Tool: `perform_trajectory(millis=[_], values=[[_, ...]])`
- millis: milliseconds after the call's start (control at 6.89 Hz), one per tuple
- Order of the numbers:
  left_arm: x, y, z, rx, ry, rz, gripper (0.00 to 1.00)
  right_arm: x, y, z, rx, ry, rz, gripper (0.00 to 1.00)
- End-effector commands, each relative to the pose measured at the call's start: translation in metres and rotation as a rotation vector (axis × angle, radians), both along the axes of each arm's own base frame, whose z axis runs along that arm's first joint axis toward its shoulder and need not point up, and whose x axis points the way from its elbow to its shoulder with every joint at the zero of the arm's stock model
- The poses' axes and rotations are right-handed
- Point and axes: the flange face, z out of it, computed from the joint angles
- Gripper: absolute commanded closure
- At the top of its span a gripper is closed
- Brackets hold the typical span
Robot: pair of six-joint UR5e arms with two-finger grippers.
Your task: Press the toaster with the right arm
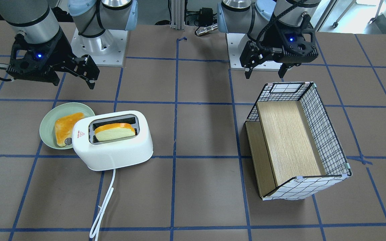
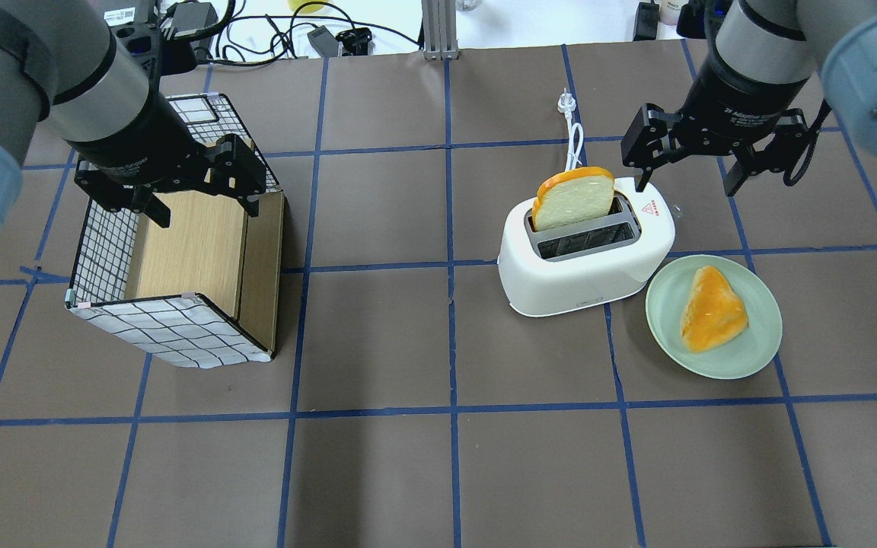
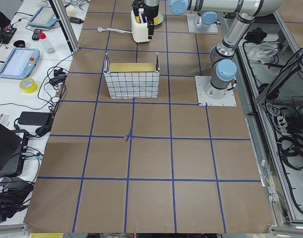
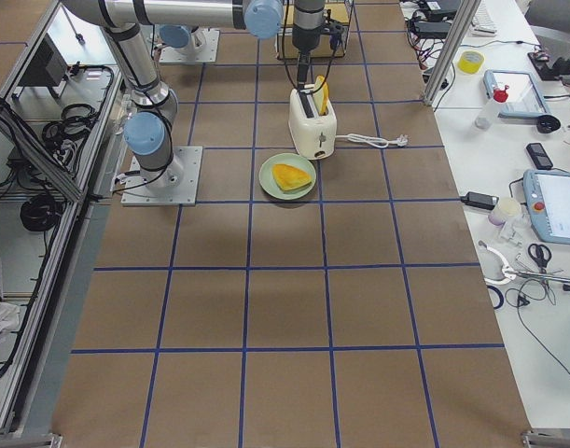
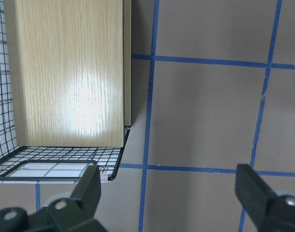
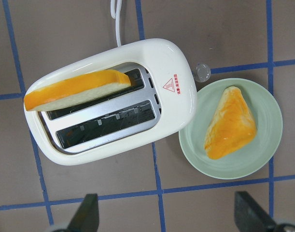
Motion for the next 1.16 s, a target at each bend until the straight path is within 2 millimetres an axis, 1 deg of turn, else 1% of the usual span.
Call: perform_trajectory(millis=[0,145,1016], values=[[0.0001,0.0,0.0001,0.0,-0.001,0.0,0.0,0.001,-0.0003,0.001,-0.004,-0.004,0.001,0.0],[0.0001,0.0001,-0.0007,0.001,-0.001,0.0,0.0,0.001,-0.0012,-0.0021,0.004,0.003,0.003,0.0],[0.0,0.0,0.0001,0.0,0.001,0.0,0.0,-0.0031,-0.0016,-0.0014,0.002,0.006,0.003,0.0]])
